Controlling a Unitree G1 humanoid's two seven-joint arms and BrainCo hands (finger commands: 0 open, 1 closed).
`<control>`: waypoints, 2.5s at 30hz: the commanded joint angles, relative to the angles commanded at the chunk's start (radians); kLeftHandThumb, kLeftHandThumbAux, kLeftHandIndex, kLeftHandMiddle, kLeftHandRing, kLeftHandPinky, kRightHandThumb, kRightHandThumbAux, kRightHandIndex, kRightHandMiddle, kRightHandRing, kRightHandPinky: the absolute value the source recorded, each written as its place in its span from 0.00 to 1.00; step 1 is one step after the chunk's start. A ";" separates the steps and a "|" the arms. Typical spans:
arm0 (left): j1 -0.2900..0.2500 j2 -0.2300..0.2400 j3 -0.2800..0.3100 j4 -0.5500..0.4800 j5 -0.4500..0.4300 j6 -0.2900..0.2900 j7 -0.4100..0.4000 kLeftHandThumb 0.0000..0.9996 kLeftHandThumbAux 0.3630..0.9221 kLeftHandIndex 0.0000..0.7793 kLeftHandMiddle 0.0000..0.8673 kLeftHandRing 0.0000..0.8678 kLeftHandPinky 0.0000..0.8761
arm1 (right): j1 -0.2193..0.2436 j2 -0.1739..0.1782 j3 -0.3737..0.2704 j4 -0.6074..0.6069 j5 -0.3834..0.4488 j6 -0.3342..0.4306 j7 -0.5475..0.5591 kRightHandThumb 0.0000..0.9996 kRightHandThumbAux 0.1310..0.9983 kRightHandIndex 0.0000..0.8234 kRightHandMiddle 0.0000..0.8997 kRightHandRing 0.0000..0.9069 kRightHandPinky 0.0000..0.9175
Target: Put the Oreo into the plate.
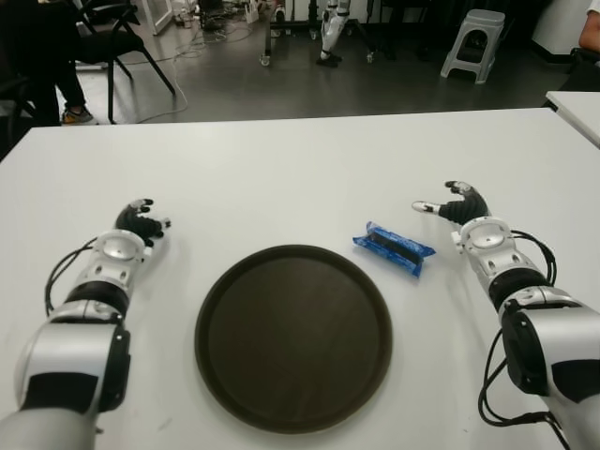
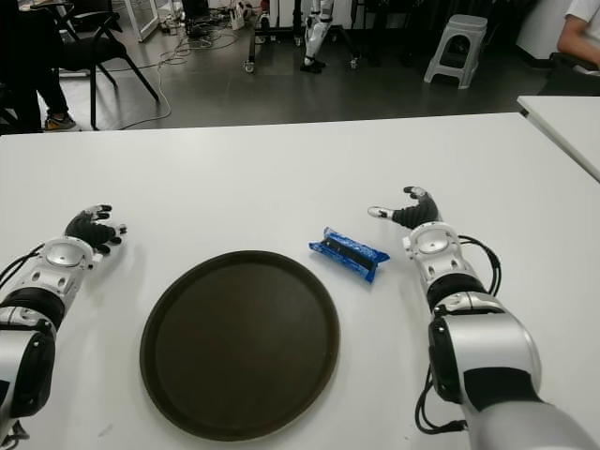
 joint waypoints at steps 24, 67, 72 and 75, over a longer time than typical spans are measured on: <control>0.004 -0.003 0.013 0.000 -0.013 -0.005 0.007 0.26 0.73 0.19 0.11 0.17 0.23 | 0.003 0.000 -0.006 -0.001 0.001 -0.011 0.007 0.00 0.75 0.19 0.34 0.42 0.49; 0.002 -0.005 0.010 0.002 -0.012 0.005 0.015 0.25 0.73 0.17 0.09 0.15 0.22 | 0.012 0.007 -0.047 -0.010 0.039 -0.069 -0.045 0.00 0.65 0.17 0.15 0.11 0.07; 0.003 -0.004 0.007 0.003 -0.009 0.006 0.017 0.24 0.72 0.16 0.10 0.16 0.24 | 0.038 0.014 -0.049 -0.021 0.036 -0.204 -0.074 0.00 0.69 0.19 0.15 0.10 0.04; 0.003 -0.004 0.006 0.004 -0.007 0.007 0.018 0.22 0.72 0.15 0.10 0.17 0.25 | 0.041 0.016 -0.027 -0.024 0.011 -0.270 -0.105 0.00 0.70 0.19 0.15 0.10 0.04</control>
